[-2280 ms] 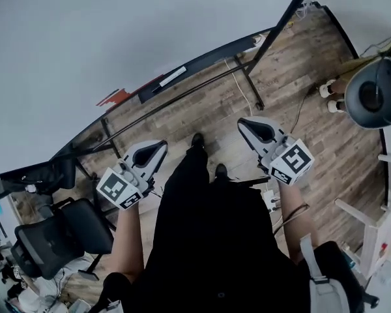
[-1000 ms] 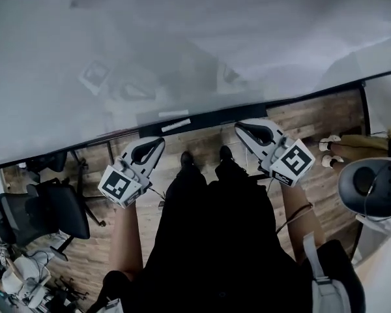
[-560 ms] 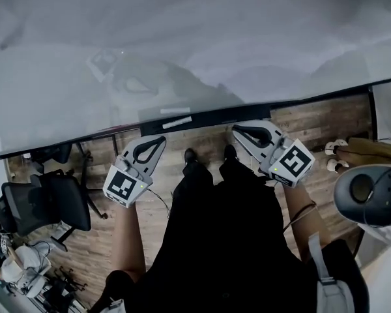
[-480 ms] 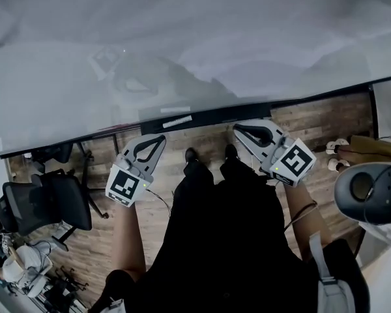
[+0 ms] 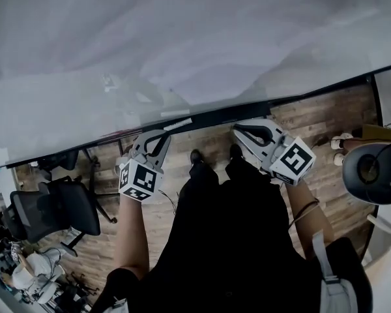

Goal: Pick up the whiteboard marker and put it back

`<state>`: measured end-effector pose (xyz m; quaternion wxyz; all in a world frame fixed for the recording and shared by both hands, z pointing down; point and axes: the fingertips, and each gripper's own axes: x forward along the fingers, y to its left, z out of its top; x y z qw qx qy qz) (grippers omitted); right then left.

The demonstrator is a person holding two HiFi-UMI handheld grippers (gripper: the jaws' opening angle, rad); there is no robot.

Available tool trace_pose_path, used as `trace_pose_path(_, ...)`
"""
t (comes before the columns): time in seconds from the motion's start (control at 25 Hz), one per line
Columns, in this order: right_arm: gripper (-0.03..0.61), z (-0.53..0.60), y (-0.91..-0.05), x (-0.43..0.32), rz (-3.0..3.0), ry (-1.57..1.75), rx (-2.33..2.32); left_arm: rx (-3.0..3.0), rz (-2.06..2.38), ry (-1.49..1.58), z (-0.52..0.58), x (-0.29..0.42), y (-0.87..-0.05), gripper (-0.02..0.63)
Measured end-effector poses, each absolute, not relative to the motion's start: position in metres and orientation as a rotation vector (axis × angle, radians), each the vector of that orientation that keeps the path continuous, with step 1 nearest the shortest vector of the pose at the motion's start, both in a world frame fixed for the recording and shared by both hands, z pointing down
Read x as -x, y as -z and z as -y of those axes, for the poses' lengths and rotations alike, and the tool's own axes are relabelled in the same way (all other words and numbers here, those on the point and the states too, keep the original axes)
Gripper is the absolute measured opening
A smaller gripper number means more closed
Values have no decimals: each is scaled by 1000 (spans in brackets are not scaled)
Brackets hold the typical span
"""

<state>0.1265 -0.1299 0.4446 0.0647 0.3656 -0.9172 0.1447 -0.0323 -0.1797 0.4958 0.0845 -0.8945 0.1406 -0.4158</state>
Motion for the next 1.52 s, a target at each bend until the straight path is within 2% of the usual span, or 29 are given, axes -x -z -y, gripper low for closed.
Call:
trace_pose_path(0.16, 25, 132, -445, -131, 2765, -444, -1127, 2617, -415, 1327, 190, 30, -507, 15)
trace_pose_path(0.32, 25, 129, -446, -137, 2757, -445, -1153, 2578, -425, 1392, 195, 29, -518, 85)
trace_pose_path(0.52, 25, 123, -450, -139, 2728, -460, -1175, 2539, -399, 1480, 193, 32, -535, 107)
trace_pose_path(1.52, 25, 94, -451, -187, 2701, -473, -1274, 2401, -412, 1679, 184, 13, -587, 110)
